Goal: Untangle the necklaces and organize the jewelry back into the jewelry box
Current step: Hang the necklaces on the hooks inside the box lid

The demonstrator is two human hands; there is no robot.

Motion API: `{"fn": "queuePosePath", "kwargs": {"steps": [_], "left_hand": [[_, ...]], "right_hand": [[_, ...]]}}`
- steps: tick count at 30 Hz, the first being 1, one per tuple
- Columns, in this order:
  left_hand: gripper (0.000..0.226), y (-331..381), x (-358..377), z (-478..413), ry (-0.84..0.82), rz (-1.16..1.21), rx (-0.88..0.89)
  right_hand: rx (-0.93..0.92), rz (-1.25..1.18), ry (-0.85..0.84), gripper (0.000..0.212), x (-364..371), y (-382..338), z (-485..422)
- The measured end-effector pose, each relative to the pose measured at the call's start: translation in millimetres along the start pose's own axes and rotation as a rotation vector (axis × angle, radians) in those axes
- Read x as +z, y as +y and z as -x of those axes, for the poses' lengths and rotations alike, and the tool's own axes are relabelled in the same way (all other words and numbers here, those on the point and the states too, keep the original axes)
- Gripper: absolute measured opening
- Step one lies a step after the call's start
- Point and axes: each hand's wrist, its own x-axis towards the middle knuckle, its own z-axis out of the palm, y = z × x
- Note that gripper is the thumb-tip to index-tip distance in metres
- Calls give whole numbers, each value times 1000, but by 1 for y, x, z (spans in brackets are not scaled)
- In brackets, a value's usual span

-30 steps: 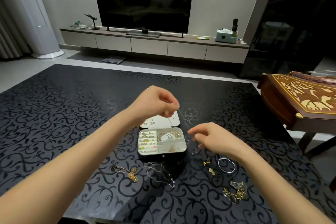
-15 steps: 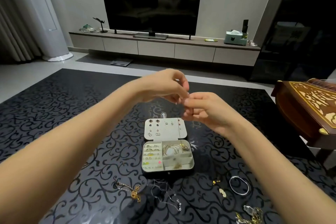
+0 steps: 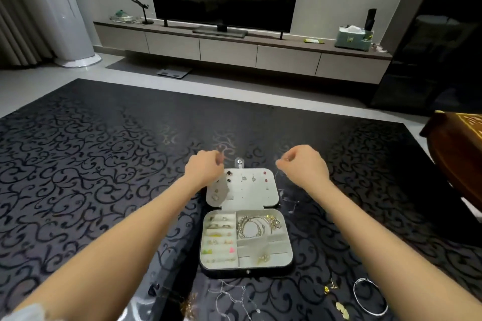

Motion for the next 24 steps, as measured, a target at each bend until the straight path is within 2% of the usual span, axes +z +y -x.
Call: {"fn": "queuePosePath", "kwargs": {"steps": [4, 7, 10, 14, 20, 24], "left_hand": [[33, -6, 23, -19, -31, 122, -33], [32, -9, 30, -28, -29, 343, -91], [33, -15, 32, -31, -45, 453, -111], [36, -21, 33, -32, -52, 475, -102], [51, -25, 29, -30, -85, 464, -35], [45, -19, 23, -19, -134, 471, 46]], "right_hand": [[-153, 244, -61, 35, 42, -6, -25], [-206, 273, -177, 24, 69, -13, -45], [-203, 310, -218, 22, 87, -13, -58], [-225, 247, -209, 26, 98, -12, -65], [-290, 186, -83, 22, 92, -3, -60], [-314, 149, -81, 21, 81, 6, -53]]}}
